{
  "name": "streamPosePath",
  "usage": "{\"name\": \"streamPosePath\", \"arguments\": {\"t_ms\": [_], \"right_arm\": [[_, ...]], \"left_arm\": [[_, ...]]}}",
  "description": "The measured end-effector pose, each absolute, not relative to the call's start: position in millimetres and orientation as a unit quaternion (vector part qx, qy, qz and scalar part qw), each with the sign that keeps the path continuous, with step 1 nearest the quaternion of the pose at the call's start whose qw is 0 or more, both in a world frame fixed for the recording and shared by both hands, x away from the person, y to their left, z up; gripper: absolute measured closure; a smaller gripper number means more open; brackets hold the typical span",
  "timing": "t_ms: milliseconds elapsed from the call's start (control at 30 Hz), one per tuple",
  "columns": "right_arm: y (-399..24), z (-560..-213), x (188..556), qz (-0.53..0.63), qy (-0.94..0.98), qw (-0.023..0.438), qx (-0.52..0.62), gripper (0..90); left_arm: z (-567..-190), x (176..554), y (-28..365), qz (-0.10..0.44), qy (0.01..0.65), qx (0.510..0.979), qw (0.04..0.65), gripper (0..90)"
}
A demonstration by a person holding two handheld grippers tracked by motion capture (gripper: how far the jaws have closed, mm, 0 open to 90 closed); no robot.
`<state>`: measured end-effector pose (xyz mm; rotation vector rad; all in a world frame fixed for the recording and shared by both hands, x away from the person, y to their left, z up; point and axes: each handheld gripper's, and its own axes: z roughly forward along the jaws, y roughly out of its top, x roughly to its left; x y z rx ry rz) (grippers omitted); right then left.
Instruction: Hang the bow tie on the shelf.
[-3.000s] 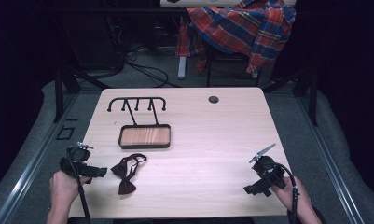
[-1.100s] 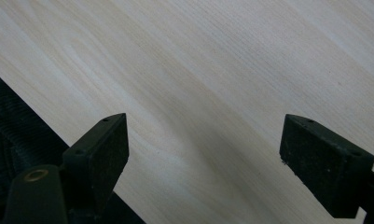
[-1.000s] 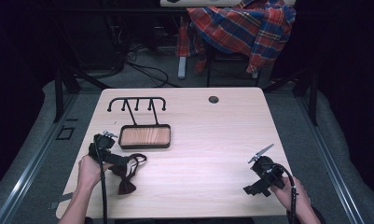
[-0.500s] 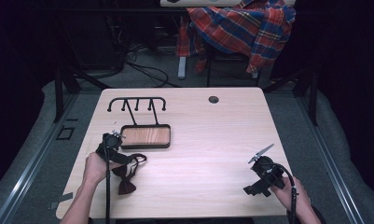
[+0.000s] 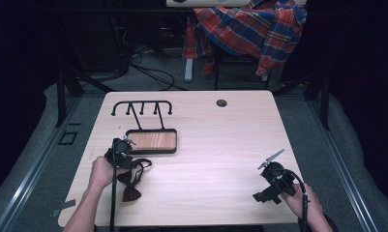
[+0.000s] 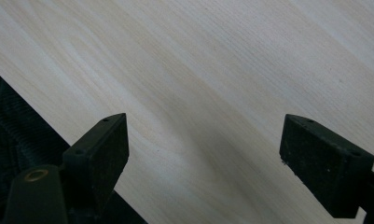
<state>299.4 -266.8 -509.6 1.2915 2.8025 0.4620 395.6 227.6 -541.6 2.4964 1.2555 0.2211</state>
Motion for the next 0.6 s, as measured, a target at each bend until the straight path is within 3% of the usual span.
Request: {"name": "streamPosePath", "arguments": {"t_ms": [367, 500, 600], "right_arm": [[-268.5, -509.6, 297.5, 0.152, 0.895, 0.014, 0.419, 15.5], [-268.6, -509.5, 298.4, 0.146, 0.898, 0.010, 0.415, 15.5], [-268.6, -510.3, 297.4, 0.152, 0.896, 0.013, 0.417, 15.5]], "left_arm": [[-544.4, 393.6, 225.5, 0.083, 0.430, 0.888, 0.138, 85.3], [-544.7, 393.7, 224.0, 0.083, 0.427, 0.891, 0.130, 85.5], [-544.4, 394.3, 223.9, 0.080, 0.432, 0.889, 0.129, 80.0]]}}
